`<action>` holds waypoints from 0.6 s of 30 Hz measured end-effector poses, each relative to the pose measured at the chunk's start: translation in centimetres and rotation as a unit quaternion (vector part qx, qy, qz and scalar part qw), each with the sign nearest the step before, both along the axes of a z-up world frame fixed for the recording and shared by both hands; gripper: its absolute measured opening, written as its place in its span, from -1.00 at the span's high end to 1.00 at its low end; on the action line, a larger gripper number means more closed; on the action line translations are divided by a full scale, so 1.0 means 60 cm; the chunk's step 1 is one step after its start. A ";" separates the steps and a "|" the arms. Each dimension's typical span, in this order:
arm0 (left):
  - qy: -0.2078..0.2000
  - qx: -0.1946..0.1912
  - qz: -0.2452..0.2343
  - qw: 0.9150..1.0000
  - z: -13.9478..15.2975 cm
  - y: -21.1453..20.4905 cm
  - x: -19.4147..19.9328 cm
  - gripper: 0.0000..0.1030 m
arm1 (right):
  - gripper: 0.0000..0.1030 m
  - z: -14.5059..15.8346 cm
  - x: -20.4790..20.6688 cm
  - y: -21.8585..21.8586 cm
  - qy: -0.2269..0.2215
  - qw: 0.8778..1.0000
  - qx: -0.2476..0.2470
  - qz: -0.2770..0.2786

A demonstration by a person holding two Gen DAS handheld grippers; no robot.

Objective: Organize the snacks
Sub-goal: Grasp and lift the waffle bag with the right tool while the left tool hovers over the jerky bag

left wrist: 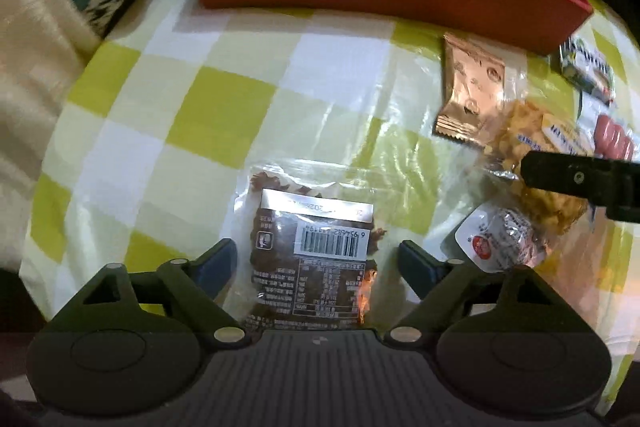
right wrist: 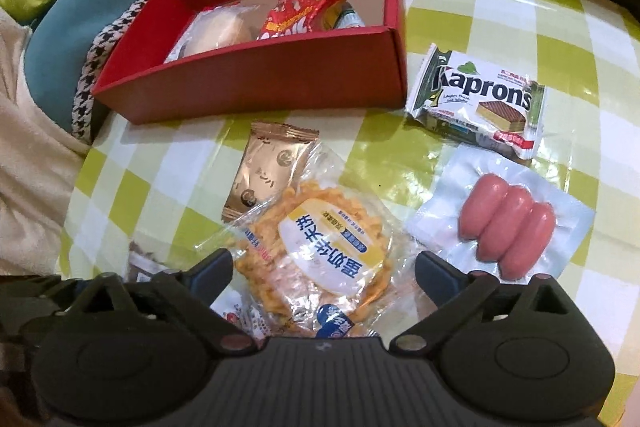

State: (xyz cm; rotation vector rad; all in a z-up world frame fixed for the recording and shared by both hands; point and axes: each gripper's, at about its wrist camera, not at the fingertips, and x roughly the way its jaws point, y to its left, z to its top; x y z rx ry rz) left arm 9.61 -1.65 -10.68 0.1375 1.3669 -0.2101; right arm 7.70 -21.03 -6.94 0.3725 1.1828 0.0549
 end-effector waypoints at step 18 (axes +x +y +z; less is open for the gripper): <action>-0.008 -0.018 0.007 1.000 0.039 0.046 0.004 -0.63 | -1.00 -0.011 0.009 0.022 0.004 0.999 -0.015 -0.030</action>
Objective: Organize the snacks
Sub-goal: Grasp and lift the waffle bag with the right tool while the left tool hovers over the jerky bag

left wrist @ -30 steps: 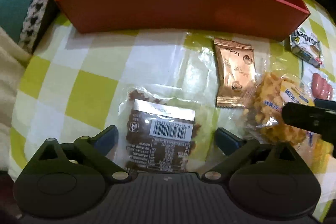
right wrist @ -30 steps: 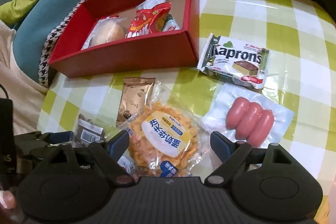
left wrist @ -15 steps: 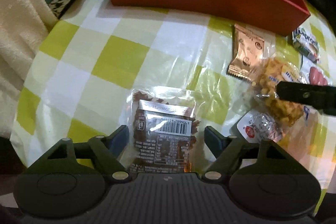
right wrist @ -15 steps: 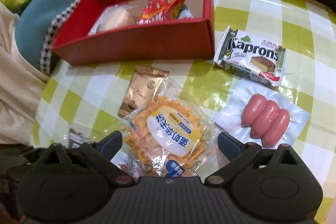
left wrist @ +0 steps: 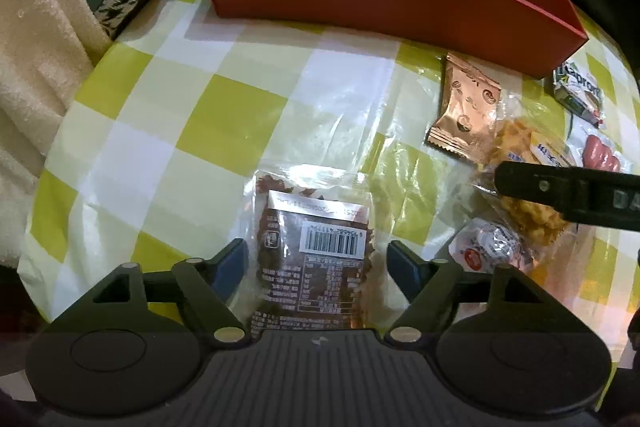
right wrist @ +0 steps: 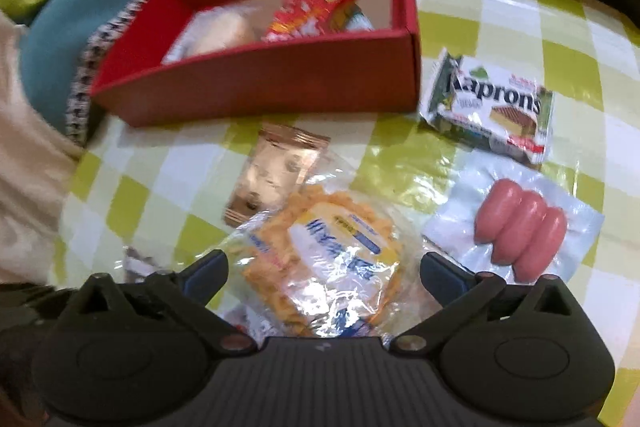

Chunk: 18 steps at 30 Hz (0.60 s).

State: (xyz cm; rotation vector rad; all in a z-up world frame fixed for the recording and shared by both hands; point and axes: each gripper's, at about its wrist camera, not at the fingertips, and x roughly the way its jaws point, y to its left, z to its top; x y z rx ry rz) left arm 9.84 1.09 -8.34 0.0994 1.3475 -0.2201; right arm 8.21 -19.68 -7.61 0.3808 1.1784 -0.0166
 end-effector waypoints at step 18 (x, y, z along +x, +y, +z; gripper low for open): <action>0.034 -0.038 0.031 0.998 -0.011 0.039 0.031 -0.83 | 0.29 0.045 -0.028 0.020 -0.055 0.995 -0.049 0.072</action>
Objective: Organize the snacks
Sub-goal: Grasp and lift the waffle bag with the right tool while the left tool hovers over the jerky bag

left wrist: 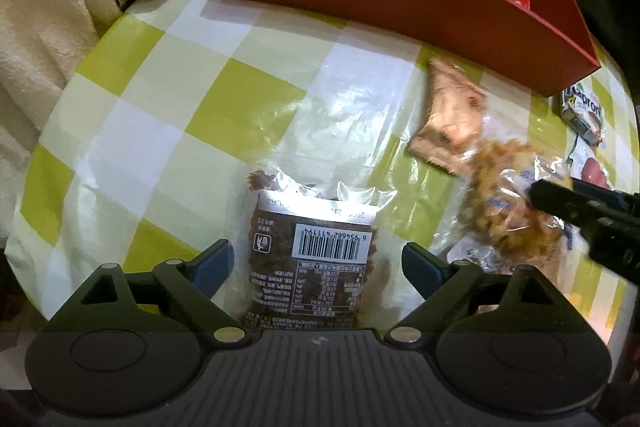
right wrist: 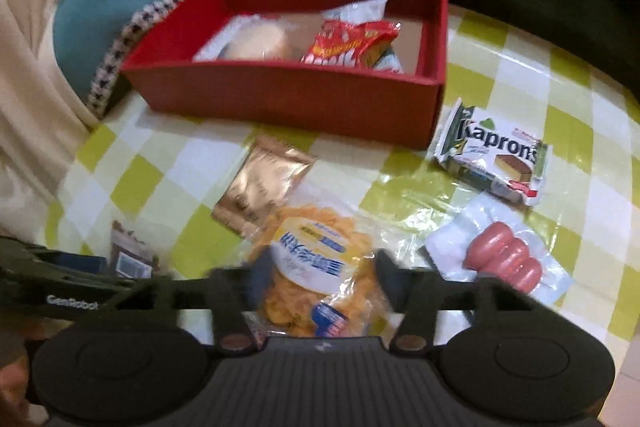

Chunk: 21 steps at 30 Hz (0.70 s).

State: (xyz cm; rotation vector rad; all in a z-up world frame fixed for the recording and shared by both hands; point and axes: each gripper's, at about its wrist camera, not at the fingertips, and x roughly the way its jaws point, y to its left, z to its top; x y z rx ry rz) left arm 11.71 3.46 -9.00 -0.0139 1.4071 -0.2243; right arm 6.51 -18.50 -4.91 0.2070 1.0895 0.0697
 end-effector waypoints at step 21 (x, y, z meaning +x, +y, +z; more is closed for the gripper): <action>-0.006 -0.010 0.019 1.000 0.008 0.006 0.000 -0.68 | -0.30 0.032 -0.026 -0.021 -0.022 0.994 0.050 0.094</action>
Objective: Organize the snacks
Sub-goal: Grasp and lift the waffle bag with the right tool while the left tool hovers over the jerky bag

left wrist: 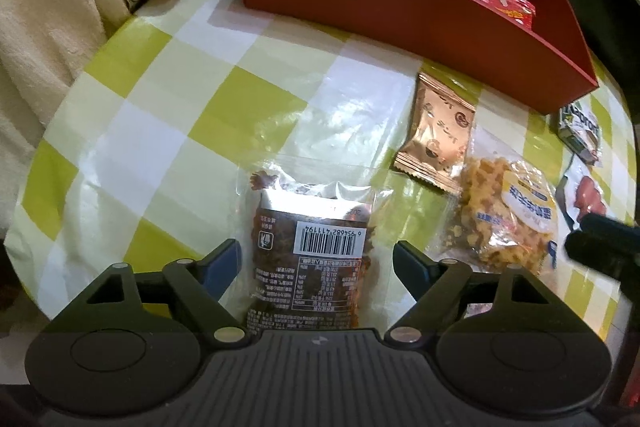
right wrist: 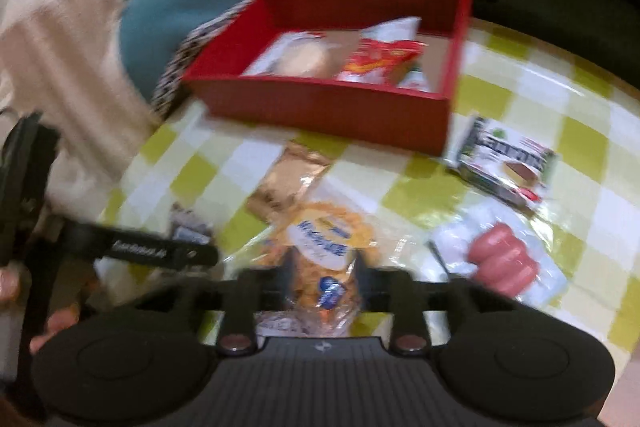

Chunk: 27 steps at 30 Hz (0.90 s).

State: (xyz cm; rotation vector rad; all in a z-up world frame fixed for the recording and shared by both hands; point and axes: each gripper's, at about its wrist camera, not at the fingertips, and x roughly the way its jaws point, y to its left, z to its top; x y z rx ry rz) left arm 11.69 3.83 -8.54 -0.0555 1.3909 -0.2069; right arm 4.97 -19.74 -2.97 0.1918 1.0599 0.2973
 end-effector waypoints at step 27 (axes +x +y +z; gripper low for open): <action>0.013 -0.022 -0.020 0.999 -0.033 -0.038 0.009 -0.90 | -0.68 -0.082 0.070 0.098 0.041 0.976 -0.140 0.160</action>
